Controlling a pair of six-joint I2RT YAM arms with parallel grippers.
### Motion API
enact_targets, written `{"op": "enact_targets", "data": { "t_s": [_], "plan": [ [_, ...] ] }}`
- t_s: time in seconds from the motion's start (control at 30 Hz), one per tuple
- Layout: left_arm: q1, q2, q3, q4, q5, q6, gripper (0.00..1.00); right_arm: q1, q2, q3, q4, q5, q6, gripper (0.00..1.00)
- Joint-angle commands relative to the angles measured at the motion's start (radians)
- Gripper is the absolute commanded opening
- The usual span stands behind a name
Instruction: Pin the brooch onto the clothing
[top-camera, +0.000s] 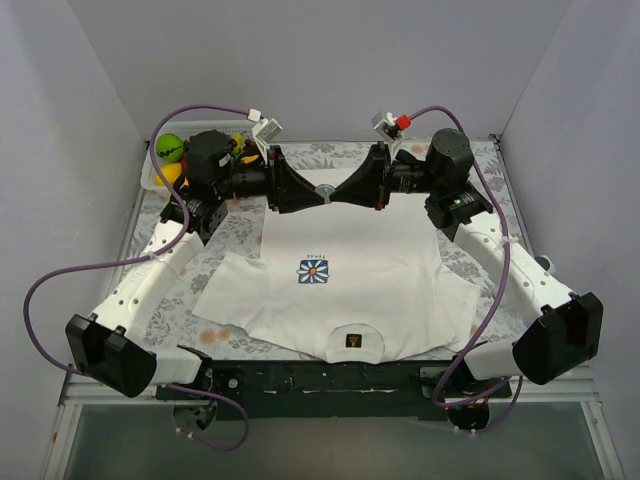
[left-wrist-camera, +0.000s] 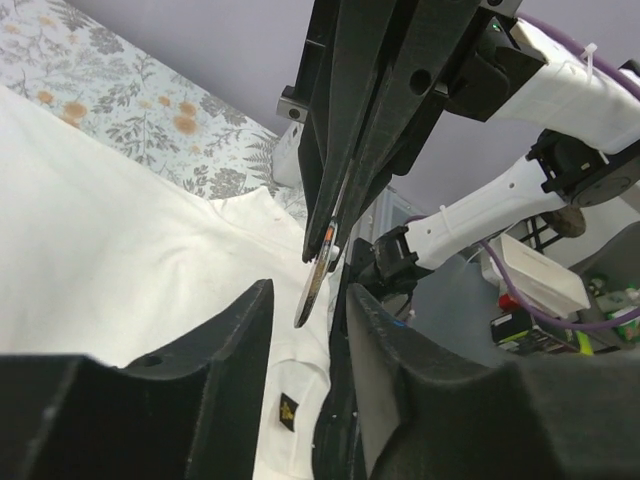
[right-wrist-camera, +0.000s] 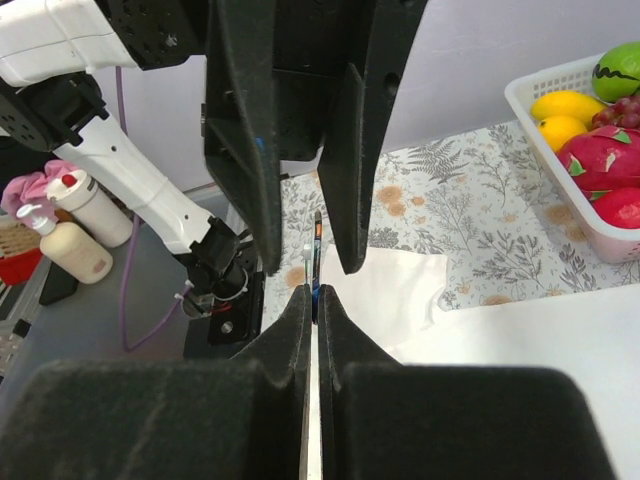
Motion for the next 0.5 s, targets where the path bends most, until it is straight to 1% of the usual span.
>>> {"op": "enact_targets", "data": {
  "t_s": [0.0,0.03,0.17,0.27,0.3,0.33,0.47],
  "plan": [
    [0.001,-0.017,-0.006,0.009,0.016,0.011,0.28,0.003,-0.021,0.028,0.039,-0.028,0.013,0.01],
    [0.001,-0.019,-0.008,0.012,0.015,0.008,0.25,0.003,-0.022,0.022,0.041,-0.028,0.016,0.01],
    [0.001,-0.027,-0.012,0.021,-0.005,0.002,0.19,0.003,-0.029,0.016,0.047,-0.017,0.016,0.01],
    [0.001,-0.028,-0.015,0.020,-0.008,0.000,0.08,0.003,-0.032,0.014,0.050,-0.006,0.014,0.01],
    [0.001,-0.031,-0.017,0.021,-0.016,0.000,0.07,0.003,-0.033,0.014,0.050,0.001,0.013,0.01],
    [0.001,-0.033,-0.017,0.020,-0.020,0.000,0.01,0.003,-0.033,0.014,0.055,0.003,0.014,0.01],
    [0.001,-0.050,-0.018,0.021,-0.052,-0.001,0.00,0.003,-0.030,0.013,0.056,0.004,0.016,0.01]
  ]
}}
